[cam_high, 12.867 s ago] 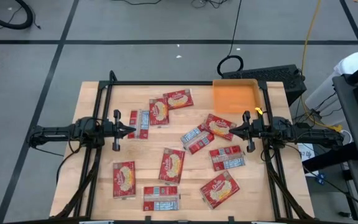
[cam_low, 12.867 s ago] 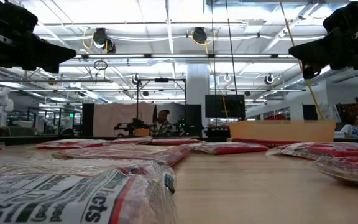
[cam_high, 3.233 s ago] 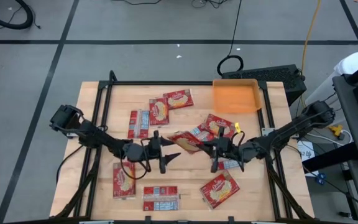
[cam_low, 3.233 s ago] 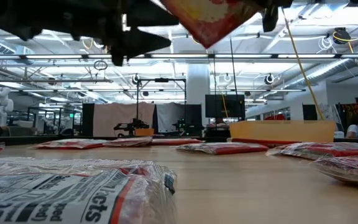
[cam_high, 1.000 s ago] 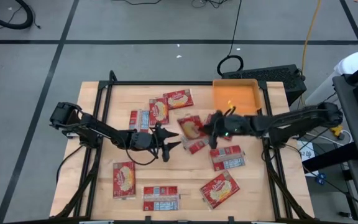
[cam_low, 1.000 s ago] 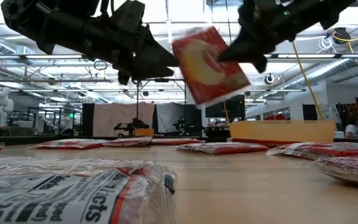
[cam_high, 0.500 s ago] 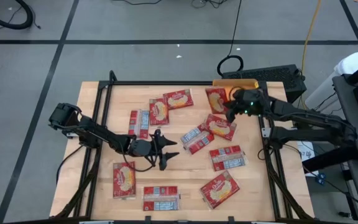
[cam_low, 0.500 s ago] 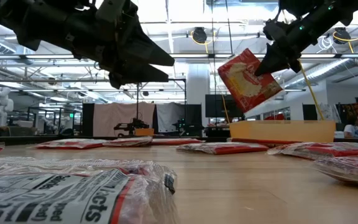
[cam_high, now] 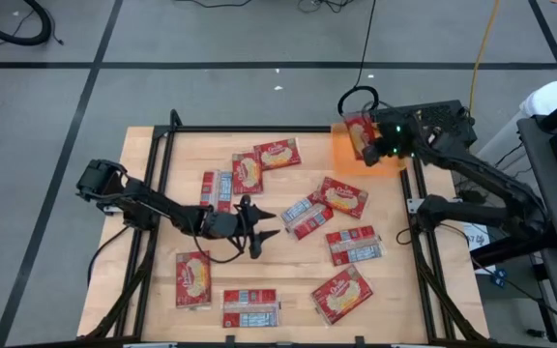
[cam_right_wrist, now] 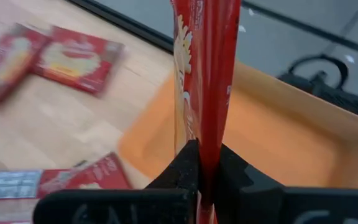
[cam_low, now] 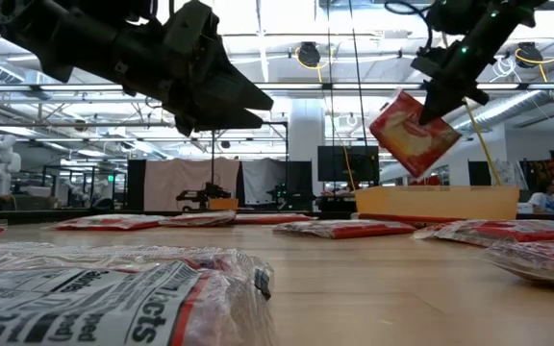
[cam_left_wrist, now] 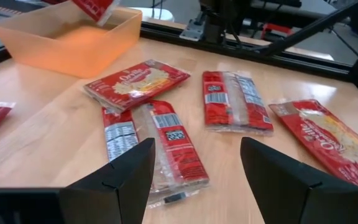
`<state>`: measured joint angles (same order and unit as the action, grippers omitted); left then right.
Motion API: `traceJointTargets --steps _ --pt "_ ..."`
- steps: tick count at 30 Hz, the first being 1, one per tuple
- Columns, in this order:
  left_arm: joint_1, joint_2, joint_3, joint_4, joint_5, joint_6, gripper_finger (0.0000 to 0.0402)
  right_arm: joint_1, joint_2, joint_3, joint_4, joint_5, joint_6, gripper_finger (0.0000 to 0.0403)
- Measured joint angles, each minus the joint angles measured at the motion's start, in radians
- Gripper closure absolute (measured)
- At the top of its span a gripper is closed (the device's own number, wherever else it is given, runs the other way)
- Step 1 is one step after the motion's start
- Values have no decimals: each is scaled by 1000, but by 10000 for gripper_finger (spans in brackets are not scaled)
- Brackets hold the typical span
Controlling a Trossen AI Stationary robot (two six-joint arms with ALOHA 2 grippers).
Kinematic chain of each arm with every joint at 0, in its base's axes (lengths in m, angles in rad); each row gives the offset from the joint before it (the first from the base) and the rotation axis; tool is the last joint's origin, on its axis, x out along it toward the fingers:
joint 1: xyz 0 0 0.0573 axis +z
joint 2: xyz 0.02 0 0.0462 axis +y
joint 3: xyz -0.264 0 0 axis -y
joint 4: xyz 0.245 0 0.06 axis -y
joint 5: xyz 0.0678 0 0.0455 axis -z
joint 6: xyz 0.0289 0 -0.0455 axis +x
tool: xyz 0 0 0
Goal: Sort popcorn bags into baskets
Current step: Put the red popcorn bag into the orange bin
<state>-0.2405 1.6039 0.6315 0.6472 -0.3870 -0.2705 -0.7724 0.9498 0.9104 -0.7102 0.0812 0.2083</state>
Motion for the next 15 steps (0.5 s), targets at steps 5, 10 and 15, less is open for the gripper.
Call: traceJointTargets --steps 5,10,15 --pt "-5 0 0 -1 0 -18 160 -84 132 101 -120 28 -23 394" --pt "-26 0 0 -2 1 -17 160 -146 251 156 -167 50 -28 394" --pt "-47 0 0 -10 2 -11 160 -194 321 170 -217 76 25 394"
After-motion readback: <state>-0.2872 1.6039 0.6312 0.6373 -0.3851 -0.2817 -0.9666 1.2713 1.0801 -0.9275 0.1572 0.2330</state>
